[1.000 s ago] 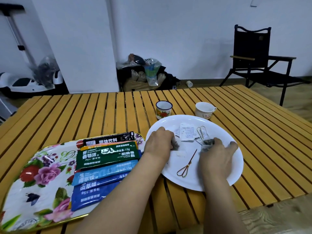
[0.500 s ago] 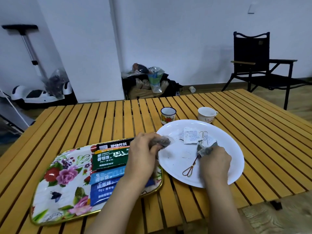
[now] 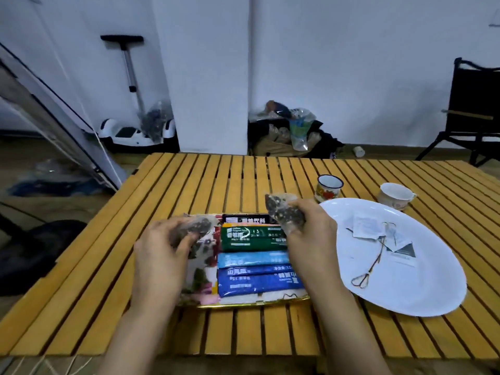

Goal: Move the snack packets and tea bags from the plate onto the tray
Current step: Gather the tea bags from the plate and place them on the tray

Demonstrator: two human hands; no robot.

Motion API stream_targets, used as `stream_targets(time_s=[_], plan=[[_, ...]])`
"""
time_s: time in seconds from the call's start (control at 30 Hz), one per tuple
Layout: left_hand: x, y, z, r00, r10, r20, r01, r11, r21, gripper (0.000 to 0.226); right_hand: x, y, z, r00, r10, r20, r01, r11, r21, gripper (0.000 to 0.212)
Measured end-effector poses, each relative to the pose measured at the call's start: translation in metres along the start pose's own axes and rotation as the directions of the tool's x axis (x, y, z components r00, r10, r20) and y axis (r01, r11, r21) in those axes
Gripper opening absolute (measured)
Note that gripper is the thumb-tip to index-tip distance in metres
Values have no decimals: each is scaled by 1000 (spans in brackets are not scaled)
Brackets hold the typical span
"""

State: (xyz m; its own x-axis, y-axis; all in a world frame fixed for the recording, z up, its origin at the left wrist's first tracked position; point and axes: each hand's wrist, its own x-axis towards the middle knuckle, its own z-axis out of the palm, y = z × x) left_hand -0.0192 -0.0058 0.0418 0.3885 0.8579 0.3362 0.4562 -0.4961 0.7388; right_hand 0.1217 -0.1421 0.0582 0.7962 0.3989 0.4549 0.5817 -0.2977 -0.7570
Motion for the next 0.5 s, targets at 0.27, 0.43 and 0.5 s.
stream_targets(time_s=[0.27,0.43,0.5], plan=[[18,-40,9,950,-105,295,20,961,277,28,-6,-14,22,993,-41,114,46,998,-38,26],[20,-38,-15,785,-166,596,68,981,183,36,-9,-22,29,982,-99,160,106,994,-35,25],[21,-40,-25,770,-142,622,79,989,127,37,-12,-25,32,977,-112,183,120,992,-34,24]])
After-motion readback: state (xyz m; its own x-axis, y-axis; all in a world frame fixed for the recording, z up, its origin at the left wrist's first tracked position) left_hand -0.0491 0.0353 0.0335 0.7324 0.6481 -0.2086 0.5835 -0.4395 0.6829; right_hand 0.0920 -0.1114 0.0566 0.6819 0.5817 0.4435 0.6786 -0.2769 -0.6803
